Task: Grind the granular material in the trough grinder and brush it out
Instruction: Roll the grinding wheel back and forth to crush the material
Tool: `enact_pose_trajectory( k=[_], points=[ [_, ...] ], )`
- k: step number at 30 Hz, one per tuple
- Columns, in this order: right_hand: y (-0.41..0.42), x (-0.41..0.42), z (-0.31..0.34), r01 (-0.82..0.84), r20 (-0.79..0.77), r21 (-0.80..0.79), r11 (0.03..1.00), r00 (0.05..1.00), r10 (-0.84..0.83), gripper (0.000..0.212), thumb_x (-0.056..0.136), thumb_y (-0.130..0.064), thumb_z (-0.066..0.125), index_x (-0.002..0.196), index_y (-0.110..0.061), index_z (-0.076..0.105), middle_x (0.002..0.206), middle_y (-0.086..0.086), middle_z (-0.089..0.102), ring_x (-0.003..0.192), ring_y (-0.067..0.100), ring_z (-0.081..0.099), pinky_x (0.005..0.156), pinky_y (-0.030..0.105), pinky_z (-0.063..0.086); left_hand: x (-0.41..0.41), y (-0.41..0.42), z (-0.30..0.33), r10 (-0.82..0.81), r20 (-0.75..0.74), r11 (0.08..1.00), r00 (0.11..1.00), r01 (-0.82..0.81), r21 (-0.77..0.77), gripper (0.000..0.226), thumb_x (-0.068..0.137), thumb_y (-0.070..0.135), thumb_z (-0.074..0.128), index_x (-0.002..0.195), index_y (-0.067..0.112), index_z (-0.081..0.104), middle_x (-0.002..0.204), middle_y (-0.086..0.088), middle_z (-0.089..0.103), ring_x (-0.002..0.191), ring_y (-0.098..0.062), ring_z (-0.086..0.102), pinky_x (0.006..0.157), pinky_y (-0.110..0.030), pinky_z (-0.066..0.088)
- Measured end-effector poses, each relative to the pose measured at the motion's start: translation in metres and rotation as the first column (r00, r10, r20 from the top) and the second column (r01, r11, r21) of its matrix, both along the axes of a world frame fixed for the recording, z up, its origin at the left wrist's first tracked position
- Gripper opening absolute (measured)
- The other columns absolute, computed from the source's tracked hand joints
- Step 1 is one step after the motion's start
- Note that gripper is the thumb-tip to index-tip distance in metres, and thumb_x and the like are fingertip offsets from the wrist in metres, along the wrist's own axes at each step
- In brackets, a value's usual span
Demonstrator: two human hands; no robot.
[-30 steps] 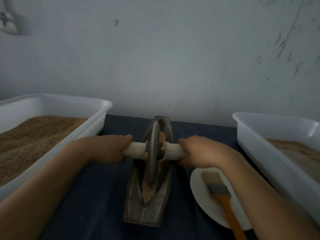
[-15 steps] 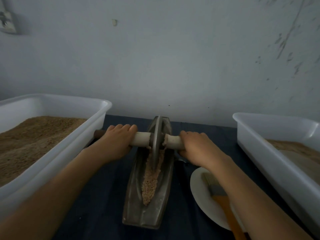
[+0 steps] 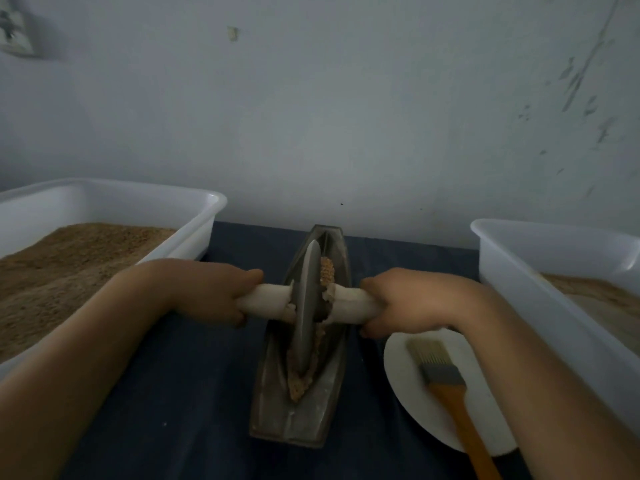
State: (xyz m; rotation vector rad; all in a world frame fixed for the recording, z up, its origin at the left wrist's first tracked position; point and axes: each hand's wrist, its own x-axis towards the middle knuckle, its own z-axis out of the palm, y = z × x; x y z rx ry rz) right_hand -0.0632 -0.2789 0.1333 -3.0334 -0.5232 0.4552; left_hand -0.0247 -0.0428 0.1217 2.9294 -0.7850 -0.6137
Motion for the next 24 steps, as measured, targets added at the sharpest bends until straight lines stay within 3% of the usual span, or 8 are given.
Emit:
enact_pose_trajectory(
  k=[2, 5, 8, 12, 14, 18, 20, 24],
  points=[
    [-0.003, 0.008, -0.006, 0.014, 0.046, 0.027, 1.0, 0.999, -0.015, 0.026, 0.085, -0.032, 0.063, 0.103, -0.015, 0.054, 0.09, -0.001, 0.056, 0.08, 0.013, 0.053, 0.061, 0.025, 0.039, 0.006, -0.003, -0.006, 0.002, 0.078, 0.999, 0.997, 0.001, -0.034, 0.028, 0.091, 0.023, 0.056, 0.109, 0.026, 0.034, 0.088, 0.013, 0.044, 0.074, -0.002, 0.045, 0.062, -0.014, 0.033],
    [-0.009, 0.022, -0.018, 0.042, 0.139, 0.045, 0.998, 0.989, -0.048, 0.026, 0.086, -0.034, 0.062, 0.1, -0.015, 0.05, 0.095, 0.002, 0.057, 0.086, 0.018, 0.056, 0.065, 0.031, 0.041, 0.016, -0.008, -0.015, -0.003, 0.278, 0.999, 0.961, 0.011, -0.03, 0.025, 0.092, 0.024, 0.055, 0.105, 0.025, 0.034, 0.105, 0.005, 0.05, 0.09, -0.01, 0.049, 0.079, -0.023, 0.038],
    [-0.013, 0.034, -0.032, 0.039, 0.353, 0.028, 0.999, 0.934, -0.046, 0.022, 0.086, -0.033, 0.057, 0.093, -0.018, 0.043, 0.096, 0.002, 0.056, 0.086, 0.021, 0.054, 0.06, 0.032, 0.029, 0.031, -0.011, -0.031, 0.023, 0.52, 1.0, 0.854, -0.016, -0.019, 0.029, 0.091, 0.028, 0.054, 0.114, 0.021, 0.037, 0.118, 0.001, 0.049, 0.106, -0.017, 0.049, 0.092, -0.032, 0.037],
    [-0.012, 0.043, -0.049, 0.042, 0.618, -0.018, 0.999, 0.786, -0.021, 0.022, 0.09, -0.028, 0.052, 0.107, -0.016, 0.047, 0.106, 0.003, 0.058, 0.095, 0.023, 0.053, 0.07, 0.031, 0.026, 0.038, -0.016, -0.048, 0.079, 0.712, 0.994, 0.698, -0.005, -0.105, 0.032, 0.09, 0.028, 0.053, 0.118, 0.021, 0.039, 0.119, 0.001, 0.048, 0.106, -0.017, 0.047, 0.092, -0.031, 0.035],
    [-0.011, 0.043, -0.049, 0.048, 0.626, -0.02, 0.999, 0.78, -0.025, 0.023, 0.089, -0.027, 0.053, 0.107, -0.015, 0.048, 0.105, 0.003, 0.058, 0.094, 0.023, 0.054, 0.069, 0.031, 0.026, 0.037, -0.016, -0.048, 0.081, 0.716, 0.993, 0.693, 0.002, -0.115, 0.033, 0.09, 0.029, 0.053, 0.119, 0.021, 0.039, 0.119, 0.001, 0.048, 0.107, -0.017, 0.047, 0.092, -0.031, 0.035],
    [-0.01, 0.036, -0.039, 0.046, 0.45, -0.006, 0.999, 0.892, -0.038, 0.018, 0.088, -0.026, 0.054, 0.098, -0.014, 0.044, 0.099, 0.004, 0.057, 0.083, 0.022, 0.052, 0.062, 0.029, 0.027, 0.03, -0.014, -0.037, 0.044, 0.615, 0.999, 0.787, -0.019, -0.047, 0.035, 0.091, 0.031, 0.053, 0.12, 0.021, 0.037, 0.122, 0.001, 0.049, 0.111, -0.018, 0.049, 0.096, -0.033, 0.037],
    [-0.006, 0.029, -0.03, 0.063, 0.325, -0.001, 0.998, 0.944, -0.059, 0.018, 0.088, -0.025, 0.056, 0.093, -0.016, 0.041, 0.091, 0.002, 0.051, 0.078, 0.018, 0.048, 0.055, 0.027, 0.029, 0.023, -0.013, -0.028, 0.016, 0.511, 1.0, 0.86, -0.02, 0.002, 0.036, 0.091, 0.03, 0.054, 0.121, 0.021, 0.036, 0.123, 0.002, 0.049, 0.111, -0.017, 0.049, 0.096, -0.032, 0.037],
    [0.0, 0.01, -0.011, 0.051, 0.09, 0.001, 0.999, 0.995, -0.051, 0.019, 0.087, -0.027, 0.061, 0.099, -0.013, 0.054, 0.085, -0.002, 0.051, 0.073, 0.011, 0.049, 0.055, 0.022, 0.036, 0.004, -0.01, -0.007, -0.003, 0.208, 0.999, 0.978, -0.006, 0.041, 0.036, 0.091, 0.026, 0.057, 0.119, 0.024, 0.034, 0.112, 0.004, 0.05, 0.098, -0.01, 0.049, 0.087, -0.024, 0.039]
  ],
)
